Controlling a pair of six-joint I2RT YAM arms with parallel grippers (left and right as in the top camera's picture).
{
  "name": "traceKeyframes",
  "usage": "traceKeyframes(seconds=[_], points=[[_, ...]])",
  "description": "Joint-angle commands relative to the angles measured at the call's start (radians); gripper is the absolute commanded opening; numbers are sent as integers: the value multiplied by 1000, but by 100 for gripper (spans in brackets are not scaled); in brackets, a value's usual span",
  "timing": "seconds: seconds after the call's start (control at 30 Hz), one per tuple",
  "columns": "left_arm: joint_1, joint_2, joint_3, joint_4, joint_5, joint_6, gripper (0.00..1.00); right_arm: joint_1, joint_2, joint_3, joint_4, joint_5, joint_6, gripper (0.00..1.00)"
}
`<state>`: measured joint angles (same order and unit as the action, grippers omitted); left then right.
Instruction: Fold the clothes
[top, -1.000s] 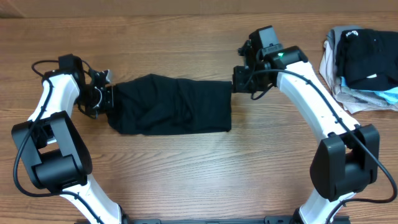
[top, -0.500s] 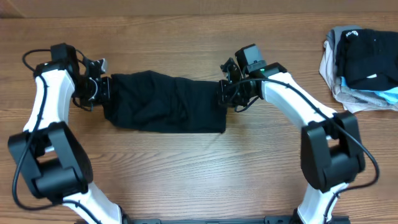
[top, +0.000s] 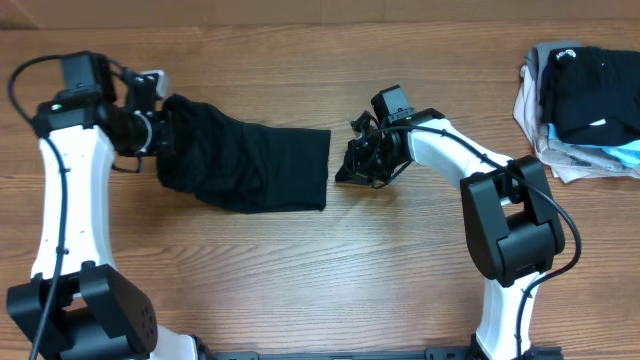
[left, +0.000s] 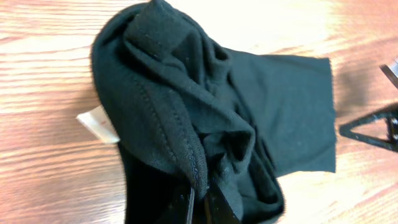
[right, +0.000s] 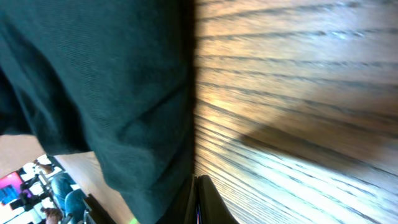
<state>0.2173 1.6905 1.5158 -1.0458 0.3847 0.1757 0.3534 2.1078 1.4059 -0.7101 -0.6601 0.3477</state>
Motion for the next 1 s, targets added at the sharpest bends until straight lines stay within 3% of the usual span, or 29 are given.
traceKeyframes(seconds=[0.0,0.17,0.37,0.73,0.77,0.87,0.97], points=[[-76,-19,24,19,-5,31,4,1,2,-3,6,-41,13,4],[-196,-19,24,71,-23,30,4,1,2,-3,6,-42,13,4],[-366,0,24,107,-149,30,4,-19,-12,31,3,-55,-1,4],[-533,132,24,112,-190,25,4,-257,-237,389,-197,-60,-16,4],[-540,144,24,112,-185,25,10,-276,-246,419,-217,-60,-27,4],[-556,167,24,119,-157,26,45,-330,-260,506,-281,-60,-54,6],[-569,172,24,136,-143,25,59,-372,-260,552,-315,-60,-63,6]])
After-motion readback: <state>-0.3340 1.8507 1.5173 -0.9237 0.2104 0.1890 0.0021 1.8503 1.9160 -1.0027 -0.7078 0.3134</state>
